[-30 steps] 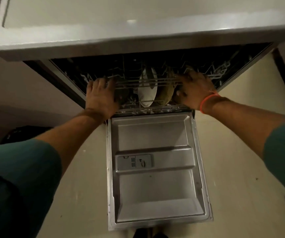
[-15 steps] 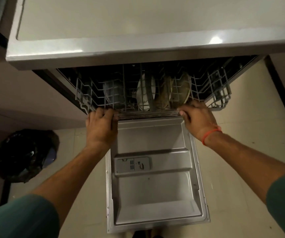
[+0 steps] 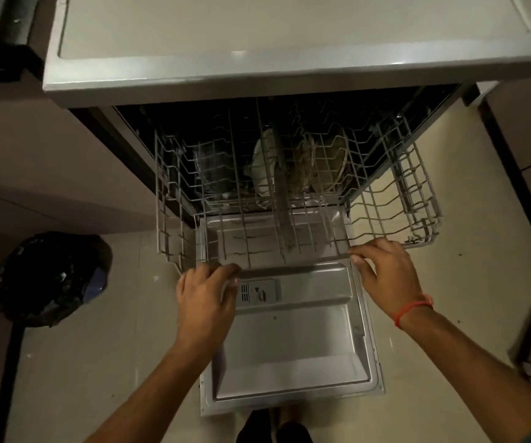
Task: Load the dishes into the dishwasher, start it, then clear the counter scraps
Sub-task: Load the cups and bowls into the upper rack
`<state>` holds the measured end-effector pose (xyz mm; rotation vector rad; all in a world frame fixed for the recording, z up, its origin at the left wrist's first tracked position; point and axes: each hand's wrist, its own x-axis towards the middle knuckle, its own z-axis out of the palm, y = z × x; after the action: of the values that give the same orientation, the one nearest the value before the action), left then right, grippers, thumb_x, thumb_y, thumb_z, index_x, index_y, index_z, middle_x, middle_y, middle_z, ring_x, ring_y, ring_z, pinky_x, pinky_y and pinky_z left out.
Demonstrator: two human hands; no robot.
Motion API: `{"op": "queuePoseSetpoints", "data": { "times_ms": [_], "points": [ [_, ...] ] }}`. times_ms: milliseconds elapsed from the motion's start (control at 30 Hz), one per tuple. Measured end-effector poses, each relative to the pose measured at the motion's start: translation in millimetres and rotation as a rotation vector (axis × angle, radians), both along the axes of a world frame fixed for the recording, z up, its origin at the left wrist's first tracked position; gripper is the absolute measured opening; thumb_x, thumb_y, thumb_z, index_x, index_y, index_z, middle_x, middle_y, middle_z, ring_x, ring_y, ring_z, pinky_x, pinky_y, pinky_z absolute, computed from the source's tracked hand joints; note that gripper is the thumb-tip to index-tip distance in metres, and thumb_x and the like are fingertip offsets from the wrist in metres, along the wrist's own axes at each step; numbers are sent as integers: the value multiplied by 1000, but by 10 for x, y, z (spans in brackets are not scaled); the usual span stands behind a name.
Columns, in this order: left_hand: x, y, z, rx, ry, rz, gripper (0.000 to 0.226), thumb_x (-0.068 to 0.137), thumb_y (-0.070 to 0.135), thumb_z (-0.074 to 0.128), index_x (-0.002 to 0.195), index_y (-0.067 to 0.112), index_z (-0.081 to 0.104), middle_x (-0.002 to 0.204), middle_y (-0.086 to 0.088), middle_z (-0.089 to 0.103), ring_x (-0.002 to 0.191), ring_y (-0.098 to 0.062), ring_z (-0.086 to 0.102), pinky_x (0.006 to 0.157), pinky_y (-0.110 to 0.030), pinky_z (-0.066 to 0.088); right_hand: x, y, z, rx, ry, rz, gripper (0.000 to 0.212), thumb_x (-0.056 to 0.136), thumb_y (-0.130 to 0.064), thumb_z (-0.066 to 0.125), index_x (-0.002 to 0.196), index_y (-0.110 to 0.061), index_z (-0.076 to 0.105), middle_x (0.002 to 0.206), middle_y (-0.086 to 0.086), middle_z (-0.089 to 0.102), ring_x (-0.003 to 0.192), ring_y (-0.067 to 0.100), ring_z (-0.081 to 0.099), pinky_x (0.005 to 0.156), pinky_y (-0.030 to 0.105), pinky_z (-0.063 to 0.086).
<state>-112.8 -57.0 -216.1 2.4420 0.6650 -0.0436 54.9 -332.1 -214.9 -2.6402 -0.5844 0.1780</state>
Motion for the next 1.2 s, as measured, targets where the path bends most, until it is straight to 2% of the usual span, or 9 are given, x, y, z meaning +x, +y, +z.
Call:
{"op": "queuePoseSetpoints", "data": {
  "times_ms": [233,433,600,700,800,967,1033,1100,1200],
  "points": [
    [127,229,-91,35,16,26,21,102,27,56,116,32,71,109,5,63,107,-16,51,110,-47,33,71,155,37,-80,69,66,12,92,-21,68,100,-23,77,90,3,68,90,26,58,82,38,47],
    [126,271,-102,27,25,62,22,99,23,61,117,29,72,113,4,65,114,-18,54,114,-50,30,21,169,-4,-63,100,63,11,93,-23,67,99,-25,76,93,1,68,94,23,58,87,41,48],
    [96,211,-93,33,8,63,18,100,24,61,113,27,72,106,5,63,108,-18,54,113,-50,31,13,144,30,-66,97,56,11,94,-25,66,100,-25,75,94,-1,67,95,20,55,89,39,44],
    [-9,86,-82,27,9,61,15,99,23,61,108,28,72,100,11,56,101,-11,49,109,-44,30,-47,32,53,-63,118,69,11,94,-26,66,100,-26,76,94,-3,67,96,18,57,92,42,45],
    [-239,-17,-81,0,13,75,15,98,21,63,107,28,73,99,13,55,100,-7,46,104,-34,25,-242,-83,70,-55,171,94,12,94,-26,66,102,-27,76,97,-5,67,97,16,57,89,36,38],
    [-721,-140,-110,2,43,67,18,92,18,71,102,34,74,96,18,57,94,-7,50,93,-31,27,-757,-299,18,-42,208,92,11,93,-24,69,100,-29,76,93,-9,65,91,12,56,83,32,34],
    [-887,-233,-114,10,24,54,13,94,29,65,98,37,73,94,21,54,90,-7,51,89,-31,27,-937,-410,-10,-32,195,86,10,93,-26,68,97,-30,76,89,-12,65,86,12,57,78,33,39],
    [-1041,-324,-107,6,30,58,24,90,45,49,95,42,71,94,24,54,89,-7,53,88,-33,30,-1088,-503,-23,-24,184,93,12,90,-32,64,94,-33,75,87,-15,64,83,10,57,75,35,44],
    [-1247,-443,-145,-1,39,80,28,86,48,44,92,46,70,92,25,56,87,-8,55,87,-38,35,-1273,-612,-24,-23,175,97,12,87,-32,63,91,-37,73,84,-19,61,80,5,54,73,34,46]
  ]
}}
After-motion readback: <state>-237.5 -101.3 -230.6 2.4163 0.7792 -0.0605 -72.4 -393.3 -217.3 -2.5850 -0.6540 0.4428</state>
